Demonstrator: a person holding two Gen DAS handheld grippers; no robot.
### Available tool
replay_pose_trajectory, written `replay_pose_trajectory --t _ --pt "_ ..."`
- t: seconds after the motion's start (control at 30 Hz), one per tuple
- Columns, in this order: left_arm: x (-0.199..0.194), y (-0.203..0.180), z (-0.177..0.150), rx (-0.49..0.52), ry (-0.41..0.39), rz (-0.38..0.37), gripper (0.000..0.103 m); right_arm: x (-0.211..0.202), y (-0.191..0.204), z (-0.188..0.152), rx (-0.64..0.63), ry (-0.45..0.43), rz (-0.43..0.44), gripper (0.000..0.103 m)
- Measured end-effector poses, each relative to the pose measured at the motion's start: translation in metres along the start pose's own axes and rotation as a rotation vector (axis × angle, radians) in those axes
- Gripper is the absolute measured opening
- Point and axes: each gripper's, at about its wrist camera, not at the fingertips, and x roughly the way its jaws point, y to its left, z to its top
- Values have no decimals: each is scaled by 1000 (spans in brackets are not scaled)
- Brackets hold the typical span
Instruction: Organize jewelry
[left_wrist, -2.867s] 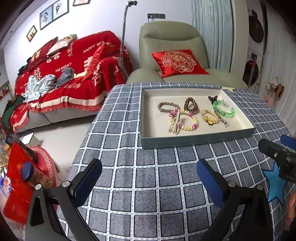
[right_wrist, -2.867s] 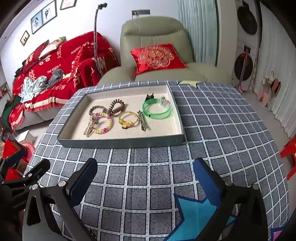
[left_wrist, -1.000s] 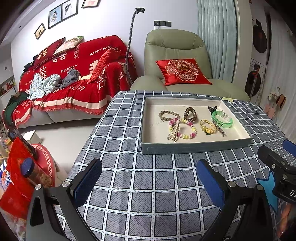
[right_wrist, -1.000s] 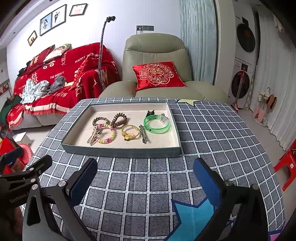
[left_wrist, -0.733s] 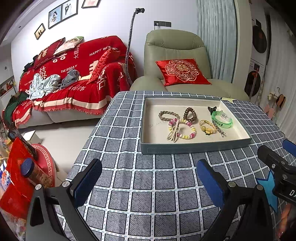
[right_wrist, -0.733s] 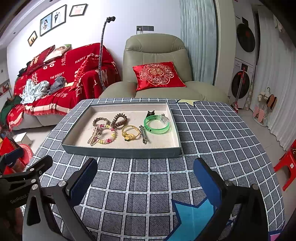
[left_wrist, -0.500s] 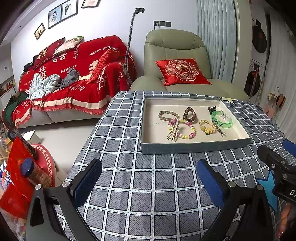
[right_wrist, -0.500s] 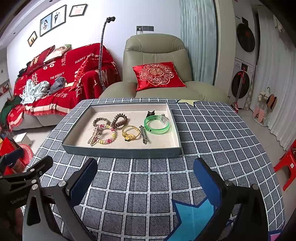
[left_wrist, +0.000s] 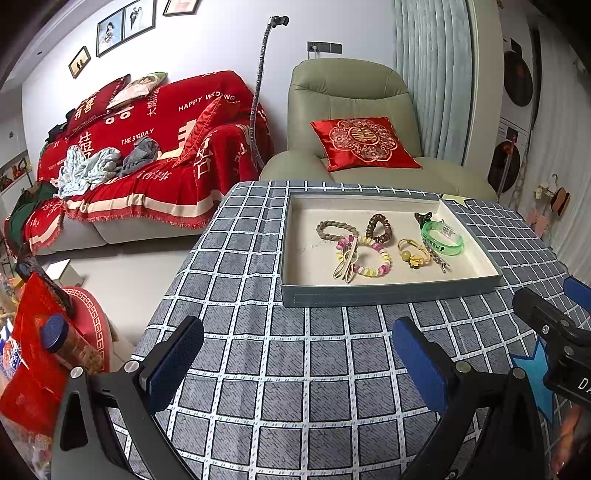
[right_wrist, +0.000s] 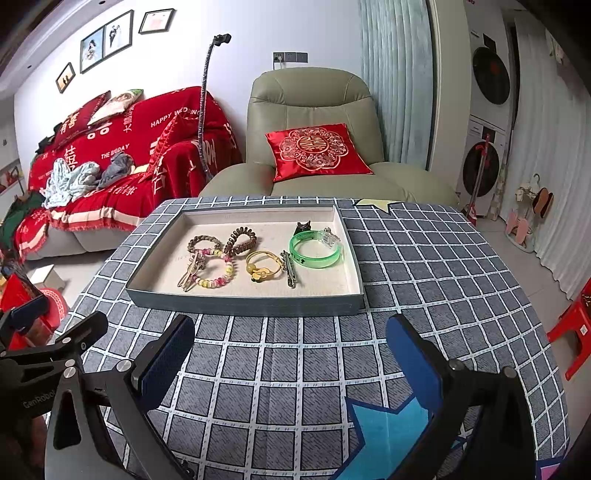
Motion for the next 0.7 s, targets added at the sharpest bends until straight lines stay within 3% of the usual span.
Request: replay_pose_trajectory --t 0.7 --pt "-1 -1 -1 0 2 -3 103 0 0 0 1 -1 1 103"
